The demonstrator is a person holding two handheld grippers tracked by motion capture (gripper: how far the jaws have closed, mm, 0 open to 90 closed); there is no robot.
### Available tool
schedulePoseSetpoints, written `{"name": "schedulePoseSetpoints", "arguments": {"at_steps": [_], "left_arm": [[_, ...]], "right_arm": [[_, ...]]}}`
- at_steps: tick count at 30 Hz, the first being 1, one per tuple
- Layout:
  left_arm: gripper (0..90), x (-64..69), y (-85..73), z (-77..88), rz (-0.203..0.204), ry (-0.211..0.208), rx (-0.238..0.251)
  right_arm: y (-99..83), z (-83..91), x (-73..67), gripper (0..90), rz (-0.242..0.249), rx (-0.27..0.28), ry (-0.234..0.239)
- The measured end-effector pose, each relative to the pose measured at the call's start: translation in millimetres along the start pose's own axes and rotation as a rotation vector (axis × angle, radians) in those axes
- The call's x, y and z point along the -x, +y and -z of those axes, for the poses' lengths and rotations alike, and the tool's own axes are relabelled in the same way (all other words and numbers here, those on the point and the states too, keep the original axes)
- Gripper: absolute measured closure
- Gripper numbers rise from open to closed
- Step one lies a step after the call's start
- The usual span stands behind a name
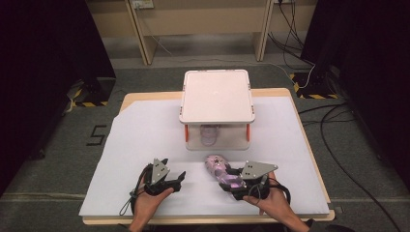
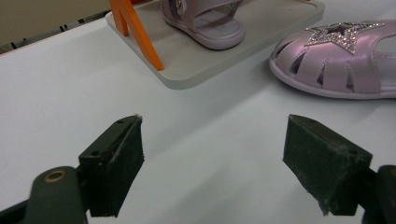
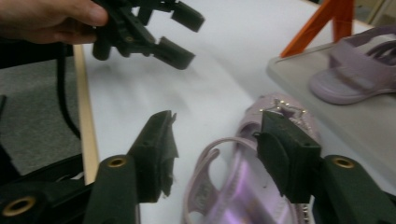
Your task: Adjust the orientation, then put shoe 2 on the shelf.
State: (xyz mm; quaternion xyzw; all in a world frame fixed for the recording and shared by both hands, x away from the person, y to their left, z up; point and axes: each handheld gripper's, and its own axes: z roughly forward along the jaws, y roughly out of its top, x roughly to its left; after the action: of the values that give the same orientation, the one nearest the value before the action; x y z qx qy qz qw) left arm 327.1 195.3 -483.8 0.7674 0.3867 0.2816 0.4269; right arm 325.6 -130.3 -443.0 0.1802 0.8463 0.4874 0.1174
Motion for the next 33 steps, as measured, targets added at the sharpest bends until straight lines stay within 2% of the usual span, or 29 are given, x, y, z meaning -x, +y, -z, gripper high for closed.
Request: {"name": "schedulePoseSetpoints", "arguments": {"at_steps": [6, 8, 10, 17, 23, 33], "left_arm": [[19.6, -1.7, 1.5, -2.4, 0.005, 0.005, 0.002], [19.6, -2.6, 1.5, -4.1, 0.010, -0.002, -0.003], [19.5, -3.8, 0.6, -5.5, 0.015, -0.001, -0.009], [19.5, -2.7, 0.9, -5.2, 0.015, -0.003, -0.002], [19.6, -2.8, 1.4, -4.8, 0.007, -0.001, -0.007], [19.5, -4.6, 0.8, -4.8, 0.000, 0.006, -0.012]], "right_arm": [[-11.8, -0.1, 20.6, 36.6, -0.005, -0.020, -0.061], [-14.8, -0.2, 24.2, 35.2, -0.008, -0.032, -0.061], [-17.0, -0.6, 27.3, 33.9, 0.013, -0.035, -0.061], [-20.7, -3.2, 24.6, 33.4, 0.037, -0.066, -0.081], [-22.8, -6.2, 24.2, 32.6, 0.034, -0.084, -0.095], [-23.3, -12.2, 26.7, 32.8, 0.073, -0.103, -0.110]]}}
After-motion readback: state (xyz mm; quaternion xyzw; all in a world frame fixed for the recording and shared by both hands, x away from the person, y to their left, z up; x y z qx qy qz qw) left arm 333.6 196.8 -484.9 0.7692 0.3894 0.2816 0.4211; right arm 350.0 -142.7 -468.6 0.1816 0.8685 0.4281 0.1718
